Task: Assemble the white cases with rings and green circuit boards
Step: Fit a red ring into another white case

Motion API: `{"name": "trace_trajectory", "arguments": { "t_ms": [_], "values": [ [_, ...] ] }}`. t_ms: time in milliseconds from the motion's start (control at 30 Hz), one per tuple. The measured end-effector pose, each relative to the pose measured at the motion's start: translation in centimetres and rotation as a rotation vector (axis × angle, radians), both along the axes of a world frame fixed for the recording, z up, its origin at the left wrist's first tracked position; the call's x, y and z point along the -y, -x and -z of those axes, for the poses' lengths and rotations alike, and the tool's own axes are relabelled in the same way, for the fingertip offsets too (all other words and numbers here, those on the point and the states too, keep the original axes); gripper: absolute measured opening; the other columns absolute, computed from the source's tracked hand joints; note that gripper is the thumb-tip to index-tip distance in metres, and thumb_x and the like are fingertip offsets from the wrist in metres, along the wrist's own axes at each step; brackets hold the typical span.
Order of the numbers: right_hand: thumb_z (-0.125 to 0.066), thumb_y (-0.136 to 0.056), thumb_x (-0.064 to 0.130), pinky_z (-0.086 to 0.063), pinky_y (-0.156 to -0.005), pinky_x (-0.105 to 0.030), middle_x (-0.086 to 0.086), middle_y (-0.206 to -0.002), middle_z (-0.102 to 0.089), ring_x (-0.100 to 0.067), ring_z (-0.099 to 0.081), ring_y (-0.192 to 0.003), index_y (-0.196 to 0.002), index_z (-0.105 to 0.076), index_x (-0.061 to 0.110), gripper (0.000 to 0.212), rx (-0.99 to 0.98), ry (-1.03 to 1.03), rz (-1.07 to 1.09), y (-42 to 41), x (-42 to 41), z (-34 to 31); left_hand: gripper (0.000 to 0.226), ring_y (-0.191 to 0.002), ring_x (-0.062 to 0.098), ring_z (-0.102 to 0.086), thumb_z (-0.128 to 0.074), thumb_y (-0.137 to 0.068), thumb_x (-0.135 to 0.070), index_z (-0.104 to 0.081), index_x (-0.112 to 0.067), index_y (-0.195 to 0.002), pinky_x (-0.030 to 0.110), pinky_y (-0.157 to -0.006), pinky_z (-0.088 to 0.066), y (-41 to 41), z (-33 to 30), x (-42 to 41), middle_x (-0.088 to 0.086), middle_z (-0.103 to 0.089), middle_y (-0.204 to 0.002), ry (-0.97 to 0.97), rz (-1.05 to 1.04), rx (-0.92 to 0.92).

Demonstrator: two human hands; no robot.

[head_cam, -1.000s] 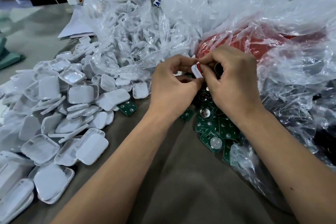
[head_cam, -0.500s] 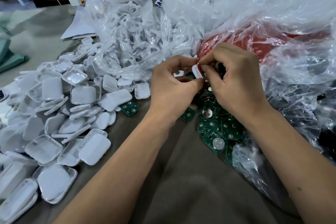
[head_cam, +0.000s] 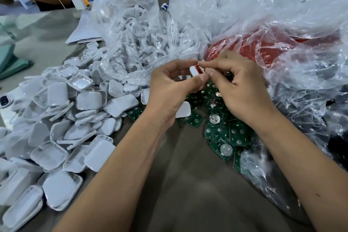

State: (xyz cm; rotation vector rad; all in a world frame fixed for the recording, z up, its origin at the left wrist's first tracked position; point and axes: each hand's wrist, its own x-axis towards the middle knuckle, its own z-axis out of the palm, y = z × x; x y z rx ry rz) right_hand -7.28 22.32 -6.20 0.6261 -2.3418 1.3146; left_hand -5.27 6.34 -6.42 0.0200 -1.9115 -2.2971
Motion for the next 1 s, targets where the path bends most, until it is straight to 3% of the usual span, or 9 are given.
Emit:
{"name": "trace_trajectory", "arguments": {
  "t_ms": [133, 233, 367, 400, 500, 700, 833, 900, 1000],
  "values": [
    [-0.079, -0.092, 0.016, -0.055, -0.066, -0.021, 0.007, -0.085, -0.074, -0.003, -0.068, -0.072, -0.096, -0.081, 0.02, 0.006, 0.149, 0.161, 0.007, 0.3, -0.5, 0.2, 0.034, -0.074, 0.023, -0.074, -0.082, -0.078, 0.006, -0.075, -0.001, -0.111, 0.027, -0.072, -0.059, 0.2, -0.3, 1.0, 0.017, -0.077, -0.094, 0.112, 0.118, 0.013],
    [-0.084, -0.086, 0.015, -0.053, -0.053, -0.016, 0.003, -0.076, -0.076, -0.005, -0.07, -0.06, -0.088, -0.079, 0.017, 0.006, 0.232, 0.209, -0.031, 0.2, -0.7, 0.3, 0.033, -0.066, 0.019, -0.068, -0.079, -0.078, 0.008, -0.077, -0.005, -0.108, 0.025, -0.066, -0.055, 0.3, -0.3, 1.8, 0.013, -0.076, -0.086, 0.149, 0.222, 0.041],
    [-0.085, -0.086, 0.027, -0.054, -0.058, -0.017, 0.003, -0.08, -0.076, -0.007, -0.071, -0.066, -0.092, -0.076, 0.02, 0.014, 0.355, 0.215, -0.087, 0.4, -0.9, 0.3, 0.037, -0.069, 0.021, -0.06, -0.076, -0.076, 0.005, -0.077, -0.007, -0.111, 0.03, -0.069, -0.05, 0.6, -0.3, 2.7, 0.011, -0.072, -0.085, 0.144, 0.322, 0.026],
    [-0.084, -0.086, 0.029, -0.051, -0.054, -0.017, 0.005, -0.077, -0.076, -0.007, -0.068, -0.061, -0.093, -0.076, 0.018, 0.015, 0.429, 0.245, -0.145, 0.4, -1.1, 0.3, 0.039, -0.07, 0.021, -0.059, -0.075, -0.076, 0.005, -0.077, -0.006, -0.113, 0.031, -0.071, -0.048, 0.7, -0.3, 2.9, 0.013, -0.071, -0.086, 0.119, 0.344, 0.028],
    [-0.079, -0.084, 0.032, -0.022, -0.042, -0.023, 0.005, -0.063, -0.059, -0.009, -0.033, -0.046, -0.092, -0.079, 0.012, 0.021, 0.637, 0.362, -0.342, 0.6, -1.5, 0.2, 0.043, -0.069, 0.016, -0.056, -0.07, -0.076, 0.006, -0.075, -0.006, -0.117, 0.025, -0.07, -0.049, 0.8, -0.2, 3.1, 0.011, -0.069, -0.087, 0.046, 0.392, 0.032],
    [-0.074, -0.087, 0.026, -0.029, -0.041, -0.017, -0.005, -0.066, -0.057, -0.006, -0.031, -0.047, -0.094, -0.076, 0.003, 0.024, 0.702, 0.579, -0.335, 0.5, -1.4, -0.1, 0.043, -0.081, 0.024, -0.066, -0.077, -0.08, 0.005, -0.07, -0.003, -0.121, 0.032, -0.079, -0.056, 0.6, 0.0, 1.5, 0.018, -0.067, -0.096, 0.021, 0.295, -0.032],
    [-0.073, -0.088, 0.025, -0.028, -0.043, -0.016, -0.006, -0.066, -0.054, -0.007, -0.029, -0.049, -0.096, -0.077, 0.003, 0.025, 0.704, 0.607, -0.322, 0.5, -1.2, 0.0, 0.036, -0.084, 0.024, -0.071, -0.078, -0.082, 0.007, -0.072, -0.002, -0.117, 0.032, -0.075, -0.059, 0.5, 0.2, 0.3, 0.024, -0.074, -0.097, 0.115, 0.152, -0.127],
    [-0.072, -0.089, 0.024, -0.031, -0.041, -0.015, -0.001, -0.062, -0.058, -0.004, -0.033, -0.045, -0.096, -0.077, 0.003, 0.023, 0.703, 0.611, -0.31, 0.4, -1.1, 0.0, 0.035, -0.082, 0.023, -0.071, -0.078, -0.082, 0.007, -0.073, 0.0, -0.116, 0.032, -0.074, -0.06, 0.5, 0.1, 0.3, 0.019, -0.076, -0.095, 0.126, 0.134, -0.139],
    [-0.068, -0.097, 0.02, -0.028, -0.039, -0.017, -0.007, -0.064, -0.048, -0.007, -0.027, -0.045, -0.103, -0.074, -0.005, 0.027, 0.706, 0.623, -0.293, 0.4, -0.9, 0.1, 0.035, -0.073, 0.018, -0.07, -0.078, -0.083, 0.006, -0.073, 0.0, -0.117, 0.028, -0.069, -0.058, 0.5, 0.1, 0.4, 0.005, -0.076, -0.084, 0.143, 0.132, -0.122]
  ]
}}
